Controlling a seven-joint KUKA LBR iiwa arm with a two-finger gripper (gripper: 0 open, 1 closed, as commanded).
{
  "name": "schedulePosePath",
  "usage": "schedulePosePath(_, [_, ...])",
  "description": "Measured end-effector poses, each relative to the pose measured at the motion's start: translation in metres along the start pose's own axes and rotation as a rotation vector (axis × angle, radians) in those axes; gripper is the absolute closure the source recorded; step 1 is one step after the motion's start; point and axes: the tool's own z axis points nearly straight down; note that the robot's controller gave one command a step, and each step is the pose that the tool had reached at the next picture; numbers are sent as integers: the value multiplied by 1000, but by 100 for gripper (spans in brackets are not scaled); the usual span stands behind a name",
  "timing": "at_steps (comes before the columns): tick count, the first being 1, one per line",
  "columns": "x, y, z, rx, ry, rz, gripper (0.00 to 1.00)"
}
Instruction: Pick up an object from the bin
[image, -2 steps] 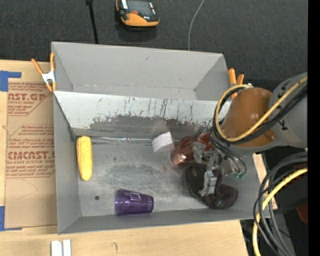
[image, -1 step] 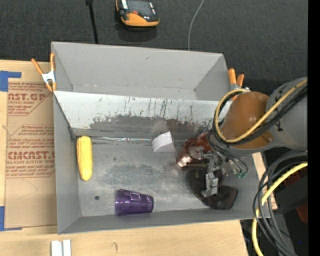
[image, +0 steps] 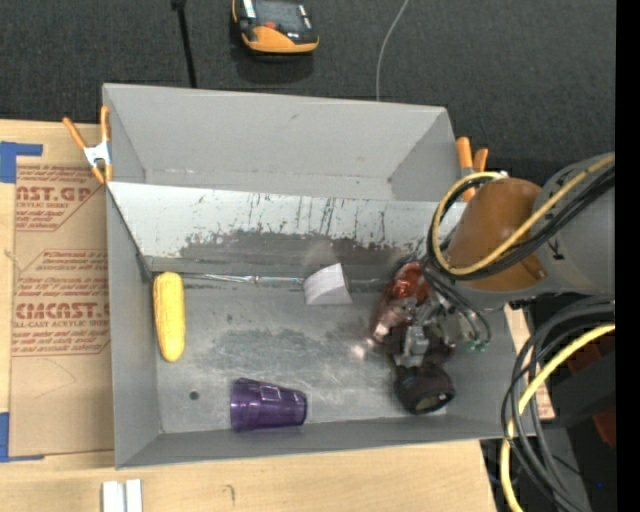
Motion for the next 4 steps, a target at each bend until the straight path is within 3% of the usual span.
schedulePosePath(1, [0,0,0,0,0,0,100])
schedulePosePath(2, [-15,-4,-40,-2,19,12,100])
schedulePosePath(3, [-17,2,-107,0,16,52,100])
schedulePosePath(4, [-30,8,-84,4,-1,49,100])
